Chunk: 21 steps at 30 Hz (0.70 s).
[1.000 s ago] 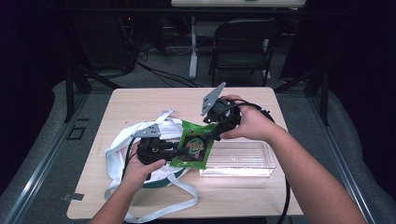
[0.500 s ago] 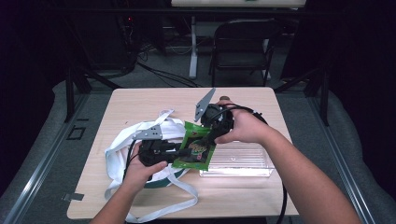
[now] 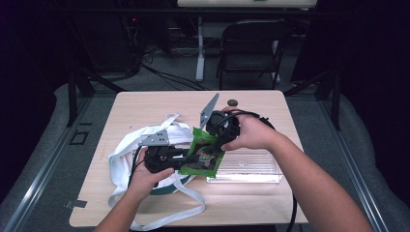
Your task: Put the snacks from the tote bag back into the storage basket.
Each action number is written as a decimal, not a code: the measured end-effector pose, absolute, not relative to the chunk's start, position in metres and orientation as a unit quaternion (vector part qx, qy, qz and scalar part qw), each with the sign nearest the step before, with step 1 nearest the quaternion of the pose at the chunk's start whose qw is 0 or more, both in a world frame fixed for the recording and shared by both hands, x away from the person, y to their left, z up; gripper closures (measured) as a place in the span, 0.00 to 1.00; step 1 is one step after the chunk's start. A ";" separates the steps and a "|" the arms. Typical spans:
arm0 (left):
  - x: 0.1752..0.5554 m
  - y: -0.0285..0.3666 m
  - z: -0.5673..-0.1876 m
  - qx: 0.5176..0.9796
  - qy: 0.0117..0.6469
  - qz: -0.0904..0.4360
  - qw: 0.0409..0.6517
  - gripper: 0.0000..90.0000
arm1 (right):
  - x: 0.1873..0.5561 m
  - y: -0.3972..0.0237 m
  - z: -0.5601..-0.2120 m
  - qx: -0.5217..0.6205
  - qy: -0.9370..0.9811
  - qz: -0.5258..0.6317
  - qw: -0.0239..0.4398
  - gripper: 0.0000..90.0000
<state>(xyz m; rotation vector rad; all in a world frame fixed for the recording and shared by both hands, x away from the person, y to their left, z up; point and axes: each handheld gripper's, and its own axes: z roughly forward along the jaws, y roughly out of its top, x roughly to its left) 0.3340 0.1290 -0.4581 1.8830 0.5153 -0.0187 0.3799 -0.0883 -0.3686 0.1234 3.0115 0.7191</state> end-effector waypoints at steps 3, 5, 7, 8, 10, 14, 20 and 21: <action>0.334 0.129 -0.459 0.798 0.218 -0.008 0.562 0.79 | 0.380 -0.089 -0.368 0.040 0.972 0.230 0.015 0.71; 0.334 0.129 -0.459 0.799 0.219 -0.005 0.561 0.79 | 0.378 -0.089 -0.368 0.039 0.973 0.229 0.012 0.74; 0.334 0.129 -0.459 0.798 0.219 -0.004 0.561 0.78 | 0.378 -0.090 -0.367 0.038 0.973 0.227 0.009 0.77; 0.334 0.128 -0.459 0.798 0.219 -0.002 0.561 0.78 | 0.378 -0.090 -0.367 0.037 0.973 0.228 0.008 0.78; 0.334 0.128 -0.459 0.798 0.220 0.001 0.561 0.77 | 0.377 -0.091 -0.367 0.038 0.972 0.233 0.005 0.80; 0.335 0.128 -0.460 0.796 0.224 0.000 0.562 0.73 | 0.377 -0.091 -0.366 0.033 0.972 0.232 0.000 0.82; 0.335 0.129 -0.460 0.793 0.229 0.001 0.565 0.68 | 0.376 -0.090 -0.364 0.027 0.972 0.231 0.001 0.82; 0.336 0.129 -0.460 0.791 0.233 0.000 0.566 0.67 | 0.376 -0.090 -0.364 0.027 0.973 0.230 0.002 0.82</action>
